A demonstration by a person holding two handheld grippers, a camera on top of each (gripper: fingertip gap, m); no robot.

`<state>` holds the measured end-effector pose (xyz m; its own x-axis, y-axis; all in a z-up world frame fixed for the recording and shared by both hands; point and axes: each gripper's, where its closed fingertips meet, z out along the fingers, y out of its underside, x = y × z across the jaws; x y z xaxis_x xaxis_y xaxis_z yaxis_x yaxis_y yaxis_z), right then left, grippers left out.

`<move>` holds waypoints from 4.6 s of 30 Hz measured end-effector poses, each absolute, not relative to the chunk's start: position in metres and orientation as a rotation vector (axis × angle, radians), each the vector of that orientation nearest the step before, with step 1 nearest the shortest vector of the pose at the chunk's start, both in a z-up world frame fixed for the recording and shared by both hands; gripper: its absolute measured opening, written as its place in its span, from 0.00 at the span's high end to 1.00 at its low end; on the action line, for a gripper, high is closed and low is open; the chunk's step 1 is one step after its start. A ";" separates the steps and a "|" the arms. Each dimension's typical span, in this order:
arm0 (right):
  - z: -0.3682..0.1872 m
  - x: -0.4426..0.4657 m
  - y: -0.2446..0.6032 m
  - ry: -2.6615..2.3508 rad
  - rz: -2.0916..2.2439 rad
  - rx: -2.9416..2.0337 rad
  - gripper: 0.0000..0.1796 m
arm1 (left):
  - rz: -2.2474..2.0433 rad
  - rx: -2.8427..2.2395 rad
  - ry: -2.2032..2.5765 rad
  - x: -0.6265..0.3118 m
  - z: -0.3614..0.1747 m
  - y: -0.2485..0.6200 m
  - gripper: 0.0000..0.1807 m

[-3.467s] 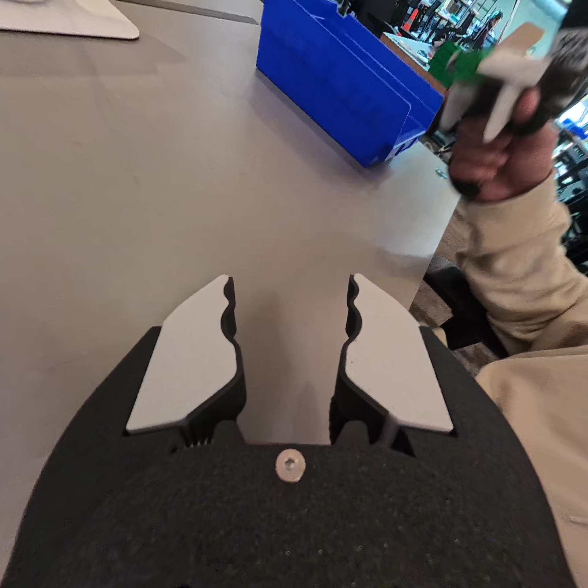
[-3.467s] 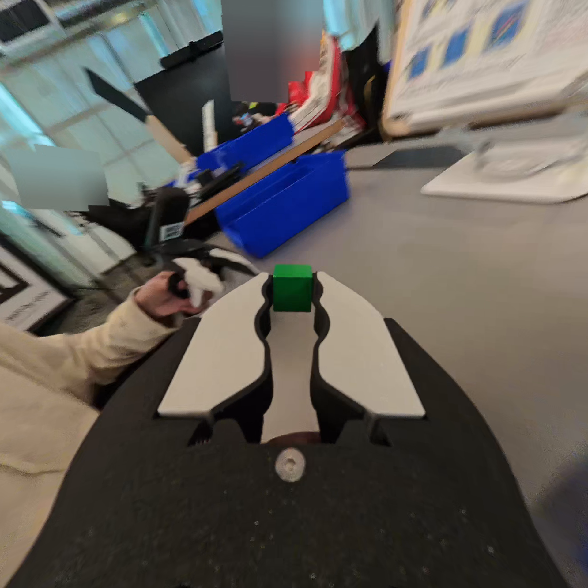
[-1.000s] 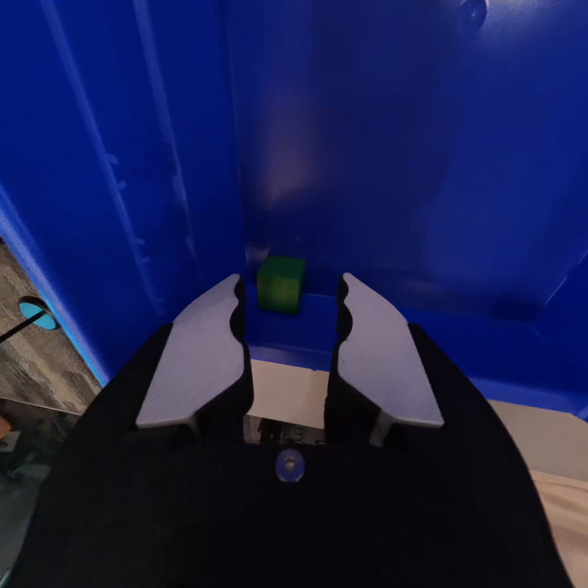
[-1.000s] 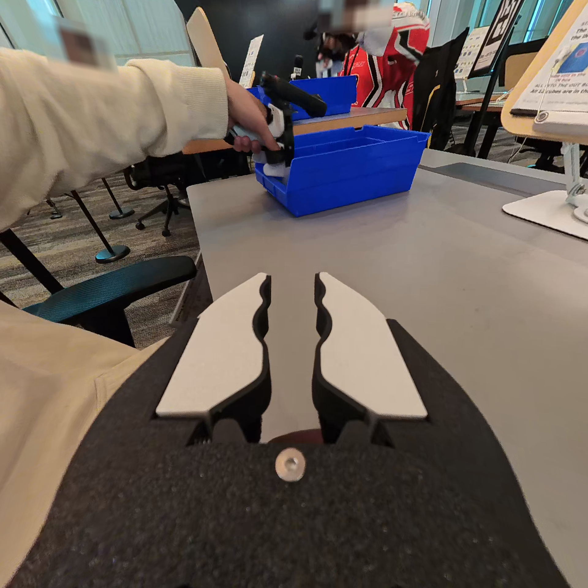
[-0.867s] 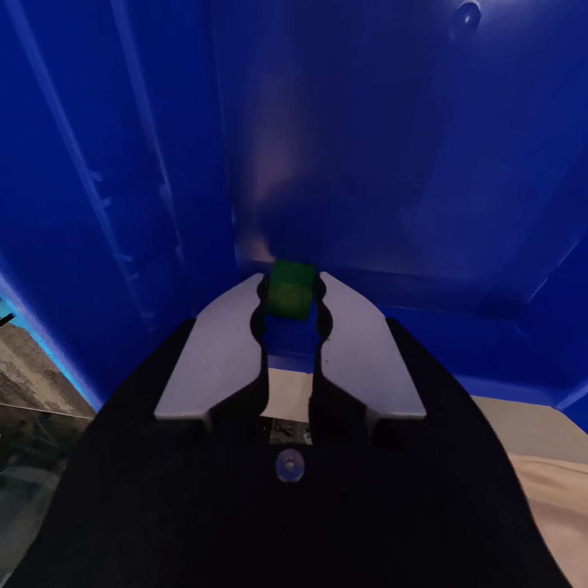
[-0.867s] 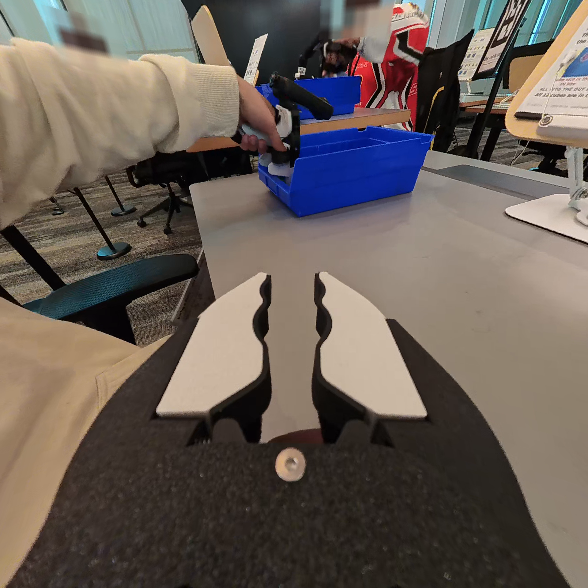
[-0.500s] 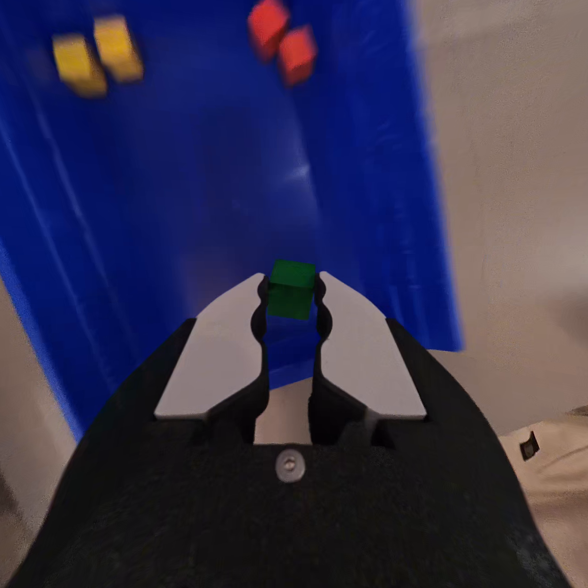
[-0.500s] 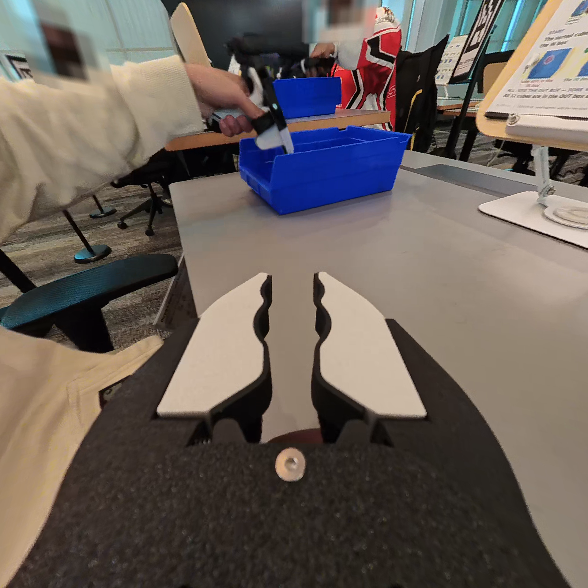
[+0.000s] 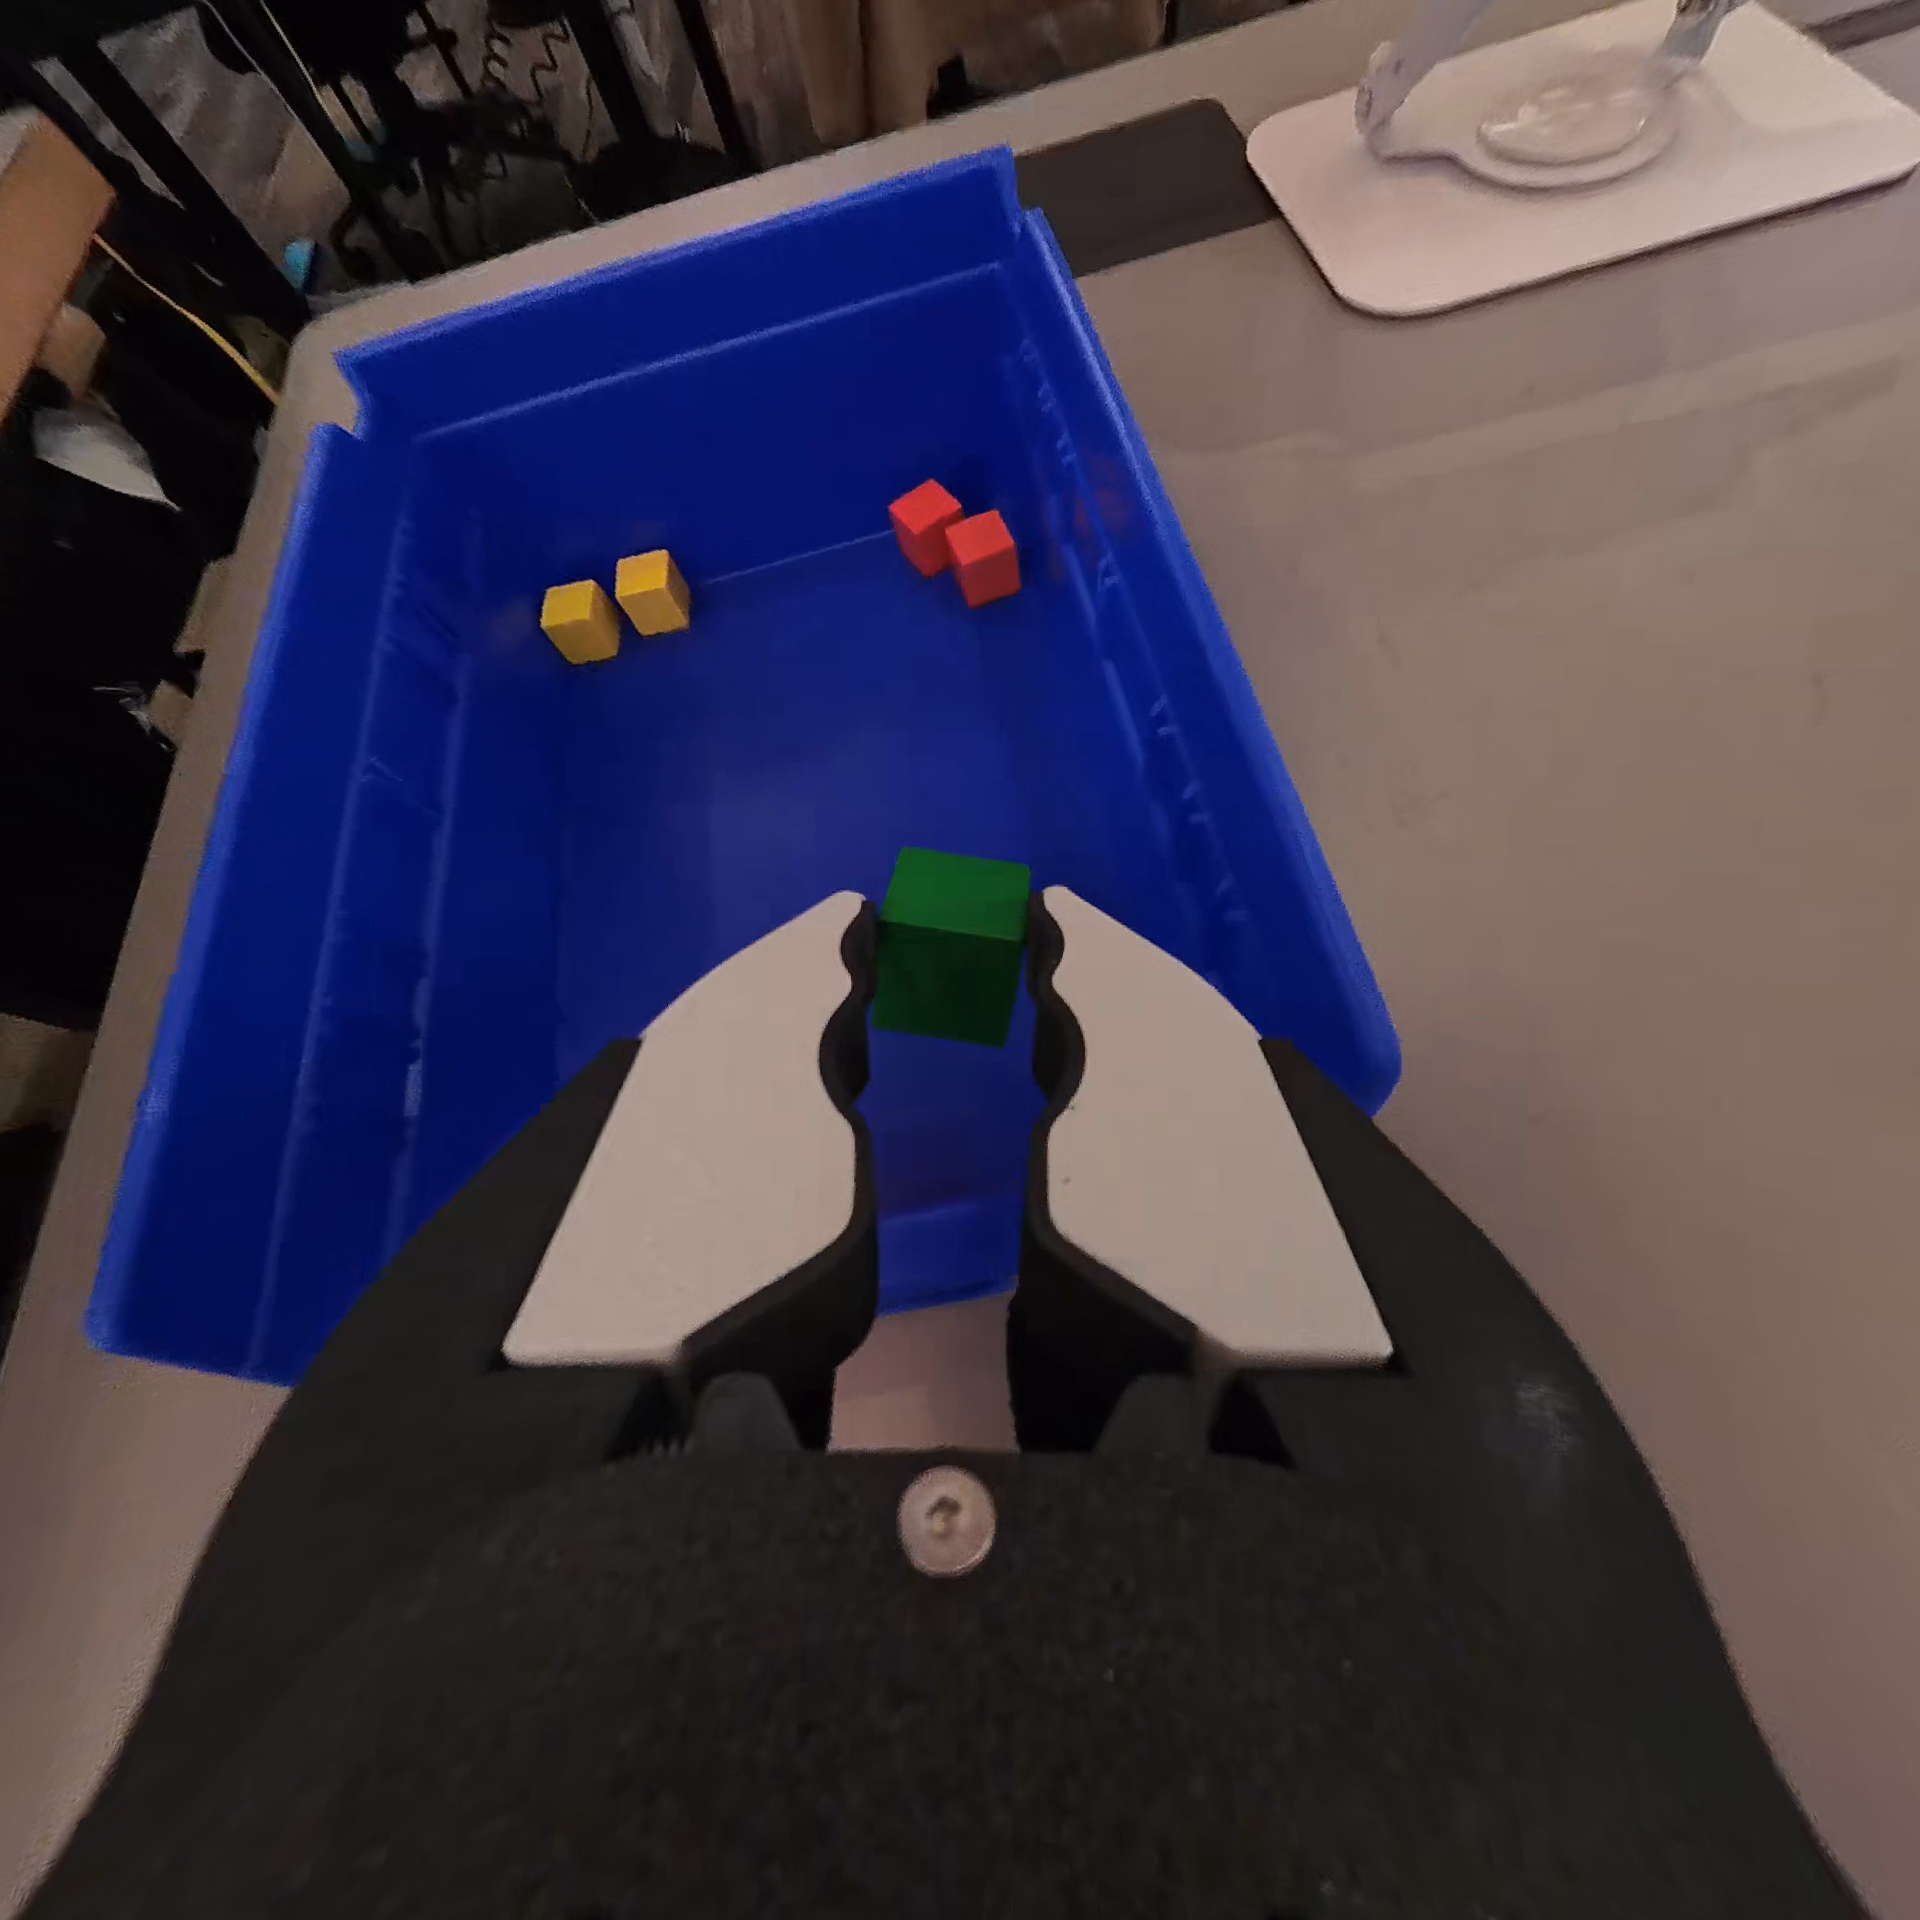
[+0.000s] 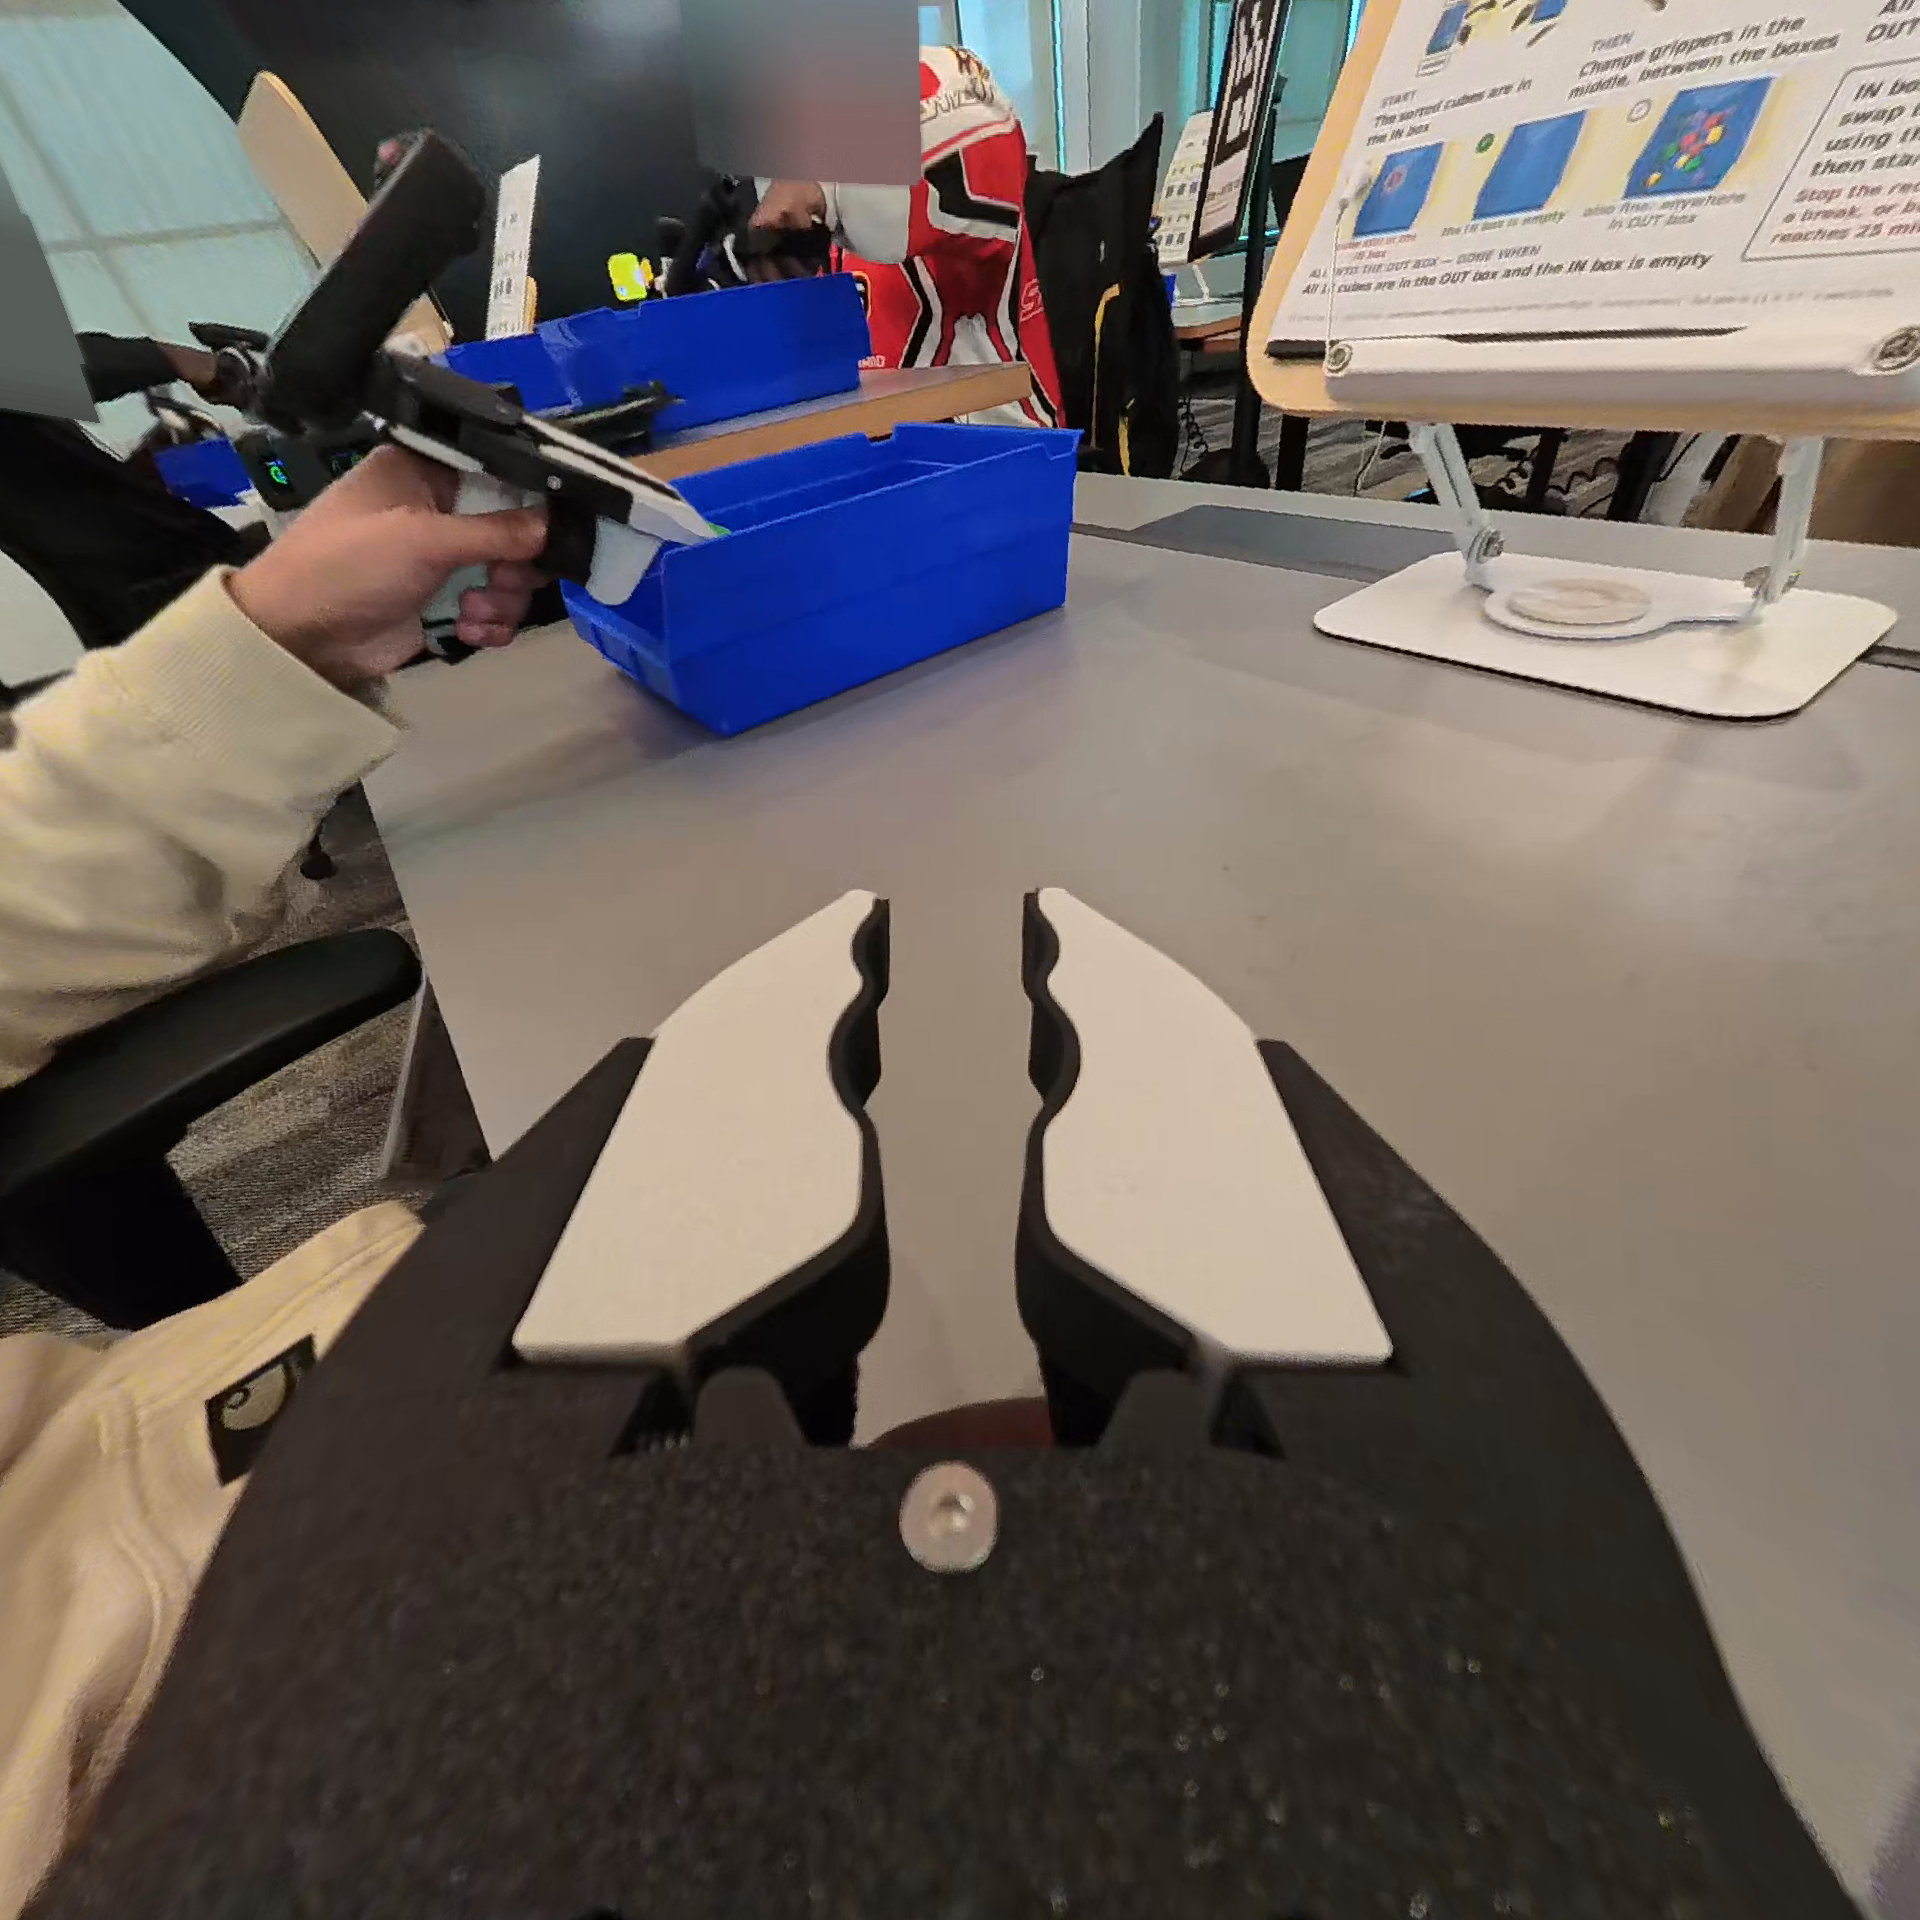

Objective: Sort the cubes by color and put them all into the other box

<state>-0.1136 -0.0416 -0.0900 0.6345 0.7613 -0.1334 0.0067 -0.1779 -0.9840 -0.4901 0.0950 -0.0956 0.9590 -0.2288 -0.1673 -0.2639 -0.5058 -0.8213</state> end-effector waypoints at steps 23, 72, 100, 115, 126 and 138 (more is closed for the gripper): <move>-0.045 -0.176 -0.001 -0.846 1.257 -1.501 0.78 | -1.470 -1.489 1.079 -0.177 -0.010 0.005 0.85; -0.173 0.138 0.223 -0.417 0.216 -2.686 0.84 | -0.441 -2.013 0.755 -0.264 -0.133 0.011 0.59; -0.092 -0.109 -0.042 -0.518 0.831 -1.676 0.76 | -0.566 -2.082 0.599 -0.283 -0.139 -0.013 0.61; -0.094 -0.133 -0.043 -0.623 0.802 -1.683 0.77 | -0.411 -2.211 0.334 -0.485 -0.064 0.188 0.65; -0.086 -0.111 -0.021 -0.541 0.731 -1.702 0.79 | -0.425 -2.511 0.314 -0.472 -0.171 0.302 0.68; -0.103 -0.119 -0.025 -0.563 0.824 -1.756 0.80 | -0.501 -2.595 0.215 -0.477 -0.164 0.285 0.88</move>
<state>-0.1195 -0.0249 -0.1026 0.6496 0.7153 -0.2577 -0.0197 -0.3230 -0.9462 -0.4772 0.2854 -0.1636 0.9204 -0.2382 0.3102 -0.0601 -0.8699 -0.4895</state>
